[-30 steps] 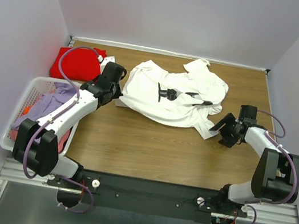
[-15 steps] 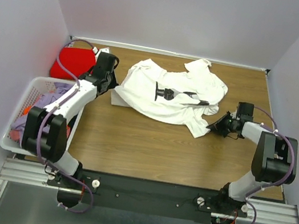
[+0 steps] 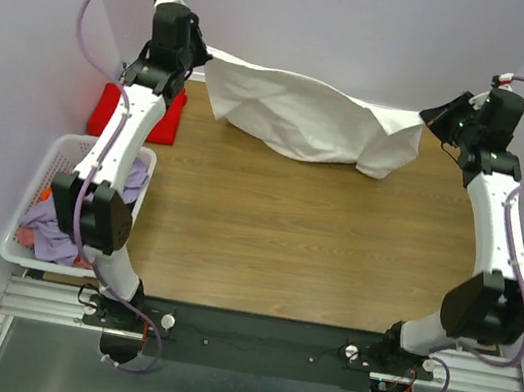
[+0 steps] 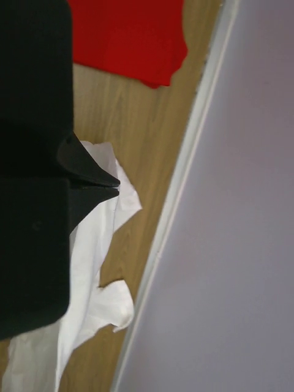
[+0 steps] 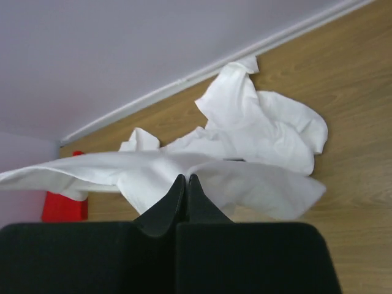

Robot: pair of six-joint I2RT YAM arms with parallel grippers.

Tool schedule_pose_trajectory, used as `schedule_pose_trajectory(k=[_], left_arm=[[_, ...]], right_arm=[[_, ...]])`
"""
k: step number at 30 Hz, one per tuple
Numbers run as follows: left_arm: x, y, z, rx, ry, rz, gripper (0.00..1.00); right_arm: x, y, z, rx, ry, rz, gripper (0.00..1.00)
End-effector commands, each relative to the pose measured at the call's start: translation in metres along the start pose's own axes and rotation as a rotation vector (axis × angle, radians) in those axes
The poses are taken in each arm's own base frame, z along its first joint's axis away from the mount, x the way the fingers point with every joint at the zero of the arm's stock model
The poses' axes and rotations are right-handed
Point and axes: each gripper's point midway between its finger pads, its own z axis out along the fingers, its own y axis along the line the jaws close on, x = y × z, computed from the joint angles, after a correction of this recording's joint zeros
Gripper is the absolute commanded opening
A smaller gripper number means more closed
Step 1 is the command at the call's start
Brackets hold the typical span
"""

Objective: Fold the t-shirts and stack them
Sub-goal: Flatten the tshirt out

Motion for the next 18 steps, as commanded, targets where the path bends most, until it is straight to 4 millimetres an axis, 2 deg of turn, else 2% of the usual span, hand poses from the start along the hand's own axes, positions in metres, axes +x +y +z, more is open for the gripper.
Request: schedule_pose_trajectory(k=[1,2,4,5,6,7,8,9,10,11,12,13,14,18], left_arm=[[-0.02,0.011,-0.04,-0.014,-0.089,0.0,0.0],[-0.023,0.007,-0.056,0.024,-0.11,-0.01,0.0],[0.005,0.015,-0.062,0.036,-0.061,-0.02,0.0],[0.039,0.03,-0.068,0.016,0.005,-0.022,0.0],[0.06,0.035,-0.071,0.019,0.056,-0.033,0.0],[0.08,0.042,-0.075,0.013,0.096,-0.037,0.0],[0.118,0.061,-0.083,-0.016,0.17,-0.041,0.0],[0.136,0.069,-0.088,-0.031,0.204,-0.051,0.0],[0.17,0.087,-0.097,-0.064,0.263,-0.049,0.0],[0.188,0.097,-0.099,-0.087,0.298,-0.048,0.0],[0.197,0.103,-0.105,-0.1,0.311,-0.048,0.0],[0.208,0.109,-0.109,-0.115,0.335,-0.047,0.0],[0.226,0.118,-0.114,-0.131,0.372,-0.044,0.0],[0.252,0.13,-0.12,-0.156,0.427,-0.045,0.0]], right_arm=[[0.008,-0.014,-0.041,0.092,-0.01,-0.046,0.01],[0.01,-0.012,-0.057,0.095,-0.028,-0.051,0.01],[0.036,-0.026,-0.067,0.12,0.016,-0.04,0.02],[0.049,-0.032,-0.073,0.132,0.035,-0.034,0.02],[0.082,-0.049,-0.081,0.165,0.096,-0.007,0.02],[0.098,-0.055,-0.087,0.176,0.123,0.007,0.04],[0.117,-0.064,-0.091,0.19,0.163,0.025,0.09],[0.154,-0.081,-0.096,0.221,0.242,0.055,0.14],[0.171,-0.087,-0.105,0.234,0.271,0.081,0.25],[0.186,-0.093,-0.109,0.248,0.301,0.099,0.29],[0.198,-0.097,-0.113,0.254,0.324,0.114,0.35],[0.218,-0.107,-0.118,0.28,0.365,0.142,0.4],[0.221,-0.108,-0.12,0.281,0.368,0.148,0.46],[0.22,-0.108,-0.112,0.281,0.395,0.13,0.53]])
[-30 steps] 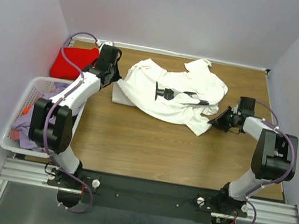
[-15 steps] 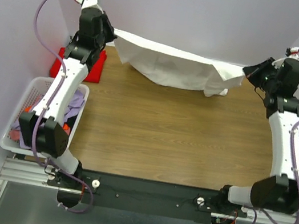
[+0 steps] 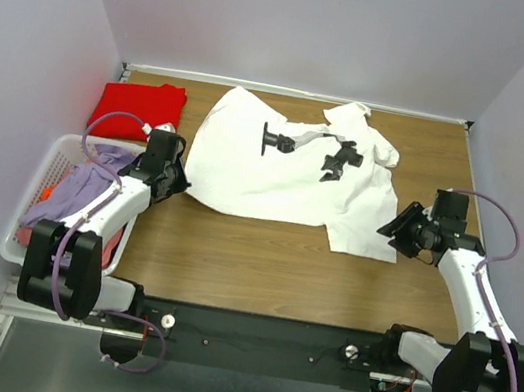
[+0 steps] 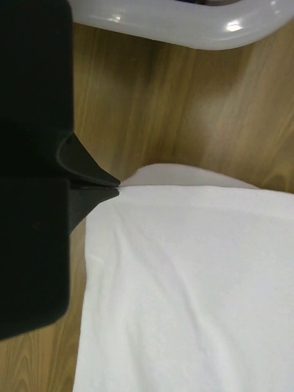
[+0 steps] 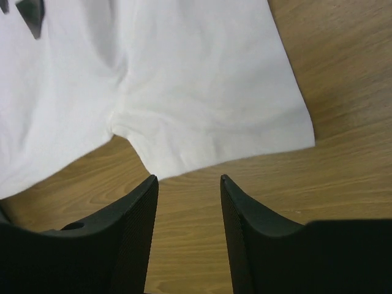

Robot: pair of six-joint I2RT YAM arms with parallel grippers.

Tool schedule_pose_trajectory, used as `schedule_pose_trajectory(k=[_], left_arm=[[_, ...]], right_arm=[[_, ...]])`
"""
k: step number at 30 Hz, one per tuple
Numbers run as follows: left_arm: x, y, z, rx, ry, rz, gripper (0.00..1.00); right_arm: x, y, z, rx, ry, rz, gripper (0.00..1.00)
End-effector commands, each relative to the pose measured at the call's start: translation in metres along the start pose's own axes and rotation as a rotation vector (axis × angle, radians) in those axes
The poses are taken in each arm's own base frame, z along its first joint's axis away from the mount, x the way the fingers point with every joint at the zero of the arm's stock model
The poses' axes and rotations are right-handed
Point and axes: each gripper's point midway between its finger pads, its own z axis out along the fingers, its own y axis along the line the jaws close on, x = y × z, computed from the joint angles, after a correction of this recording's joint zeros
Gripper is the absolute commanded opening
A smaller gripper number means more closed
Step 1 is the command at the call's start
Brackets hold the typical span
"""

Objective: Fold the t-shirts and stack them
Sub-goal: Flatten the tshirt out

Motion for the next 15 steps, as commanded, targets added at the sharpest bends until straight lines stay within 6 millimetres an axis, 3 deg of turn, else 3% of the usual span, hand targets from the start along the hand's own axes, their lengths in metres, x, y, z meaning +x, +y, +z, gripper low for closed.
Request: schedule_pose_trajectory(k=[1,5,8,12,15], left_arm=[[-0.006,-0.004,-0.005,0.031,-0.035,-0.025,0.0],[0.004,0.005,0.0,0.004,-0.029,-0.027,0.0],[0.006,0.008,0.001,-0.004,-0.033,-0.021,0.0],[0.005,0.009,0.002,-0.005,-0.039,-0.014,0.0],[0.004,0.008,0.001,0.0,-0.048,-0.007,0.0]], right_arm=[[-0.023,0.02,-0.006,-0.055,-0.036,-0.037,0.53],[-0.026,0.034,0.013,-0.111,0.044,-0.054,0.53],[-0.026,0.033,0.032,-0.109,0.082,-0.044,0.53],[-0.028,0.012,0.046,0.0,0.072,-0.031,0.53],[-0.032,-0.032,0.042,0.232,0.005,-0.015,0.58]])
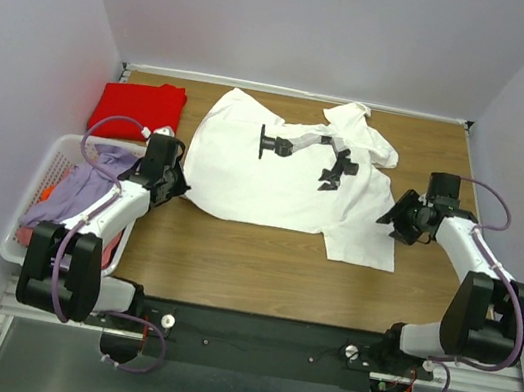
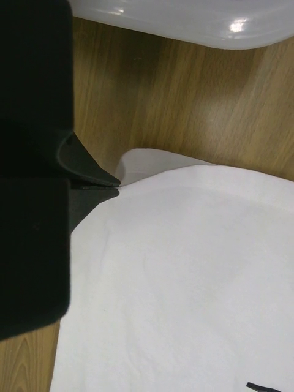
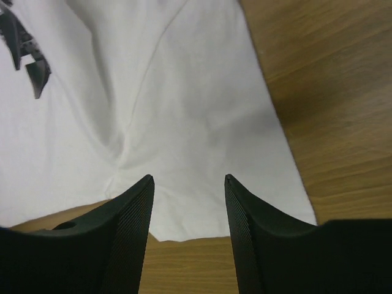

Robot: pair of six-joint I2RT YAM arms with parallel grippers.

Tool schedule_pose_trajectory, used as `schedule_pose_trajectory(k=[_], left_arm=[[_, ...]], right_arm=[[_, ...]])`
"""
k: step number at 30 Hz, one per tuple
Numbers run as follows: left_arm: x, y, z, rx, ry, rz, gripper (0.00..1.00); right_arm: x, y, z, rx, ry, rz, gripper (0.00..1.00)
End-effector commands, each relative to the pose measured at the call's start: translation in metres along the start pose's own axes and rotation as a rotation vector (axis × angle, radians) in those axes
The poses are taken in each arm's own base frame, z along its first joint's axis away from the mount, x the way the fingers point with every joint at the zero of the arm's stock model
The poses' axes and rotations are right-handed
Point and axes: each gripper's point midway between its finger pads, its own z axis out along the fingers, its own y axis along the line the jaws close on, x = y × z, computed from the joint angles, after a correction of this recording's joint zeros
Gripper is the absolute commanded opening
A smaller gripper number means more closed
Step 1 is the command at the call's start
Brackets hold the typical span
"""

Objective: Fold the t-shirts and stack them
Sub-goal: Flatten the tshirt out

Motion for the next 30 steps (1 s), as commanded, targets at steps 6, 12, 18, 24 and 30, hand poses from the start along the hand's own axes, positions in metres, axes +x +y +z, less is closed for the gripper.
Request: schedule_pose_trajectory(k=[6,12,18,24,30], left_arm=[[-0.01,0.004,-0.006,-0.005,-0.064,0.02,0.0],[-0.013,0.002,-0.007,0.009,-0.073,0.028,0.0],[-0.016,0.0,-0.01,0.017,-0.084,0.04,0.0],[-0.018,-0.003,-0.011,0.026,-0.086,0.049,0.0],[-0.02,-0.007,-0.01,0.043,-0.087,0.041,0.0]], right_arm=[[0.004,-0.081,-0.014,0.422,-0.06,0.009,0.74],[0.031,-0.09,-0.006,0.436,0.045,0.007,0.74],[0.037,-0.097,-0.004,0.462,0.065,-0.01,0.71],[0.05,-0.101,-0.003,0.474,0.089,-0.007,0.68],[0.058,-0.097,-0.004,0.471,0.103,-0.03,0.66]])
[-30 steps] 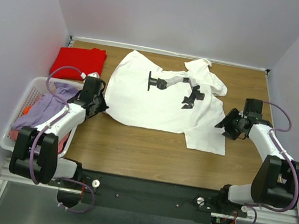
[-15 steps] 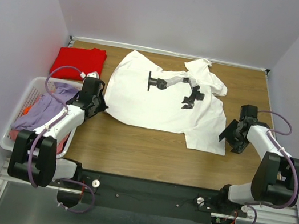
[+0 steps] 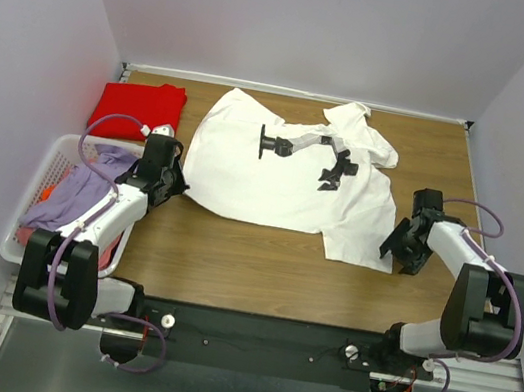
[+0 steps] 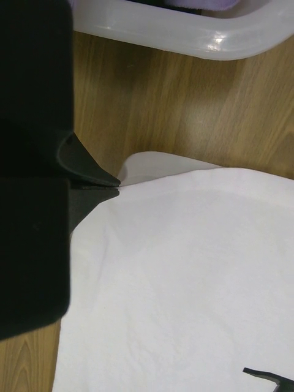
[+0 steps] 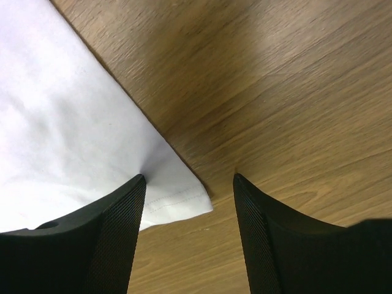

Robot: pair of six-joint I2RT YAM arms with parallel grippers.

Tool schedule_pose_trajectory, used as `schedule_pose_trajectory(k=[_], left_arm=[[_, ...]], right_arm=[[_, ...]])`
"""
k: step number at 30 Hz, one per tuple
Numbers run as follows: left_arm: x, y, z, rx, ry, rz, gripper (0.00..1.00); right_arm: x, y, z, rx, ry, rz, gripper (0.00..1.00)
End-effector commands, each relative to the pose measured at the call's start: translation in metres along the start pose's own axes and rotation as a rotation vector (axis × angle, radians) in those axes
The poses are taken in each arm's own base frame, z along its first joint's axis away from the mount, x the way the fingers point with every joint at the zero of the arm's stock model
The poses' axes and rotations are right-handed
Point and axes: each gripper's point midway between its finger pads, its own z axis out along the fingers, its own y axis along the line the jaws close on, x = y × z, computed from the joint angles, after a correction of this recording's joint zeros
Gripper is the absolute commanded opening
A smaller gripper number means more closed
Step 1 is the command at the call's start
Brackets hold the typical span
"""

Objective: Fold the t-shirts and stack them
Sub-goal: Flatten the tshirt out

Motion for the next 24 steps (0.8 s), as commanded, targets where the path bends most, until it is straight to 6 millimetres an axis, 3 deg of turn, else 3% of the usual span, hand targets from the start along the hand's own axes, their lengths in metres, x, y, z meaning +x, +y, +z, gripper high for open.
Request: schedule_pose_trajectory(k=[1,7,17,24], left_arm=[[-0.011,-0.006,-0.002,0.027,-0.037,0.001,0.0],[-0.01,-0.006,-0.001,0.028,-0.031,-0.002,0.0],[-0.007,-0.004,-0.002,0.023,-0.029,0.005,0.0],[-0.01,-0.002,-0.004,0.013,-0.04,0.007,0.0]], right_arm=[[0.01,-0.007,0.0,0.046,0.015,-0.015,0.66],[0.02,-0.006,0.008,0.055,0.047,-0.019,0.6],[0.055,0.008,0.032,-0.039,0.157,0.037,0.3],[0.04,0.011,0.025,-0.049,0.093,0.04,0.04]])
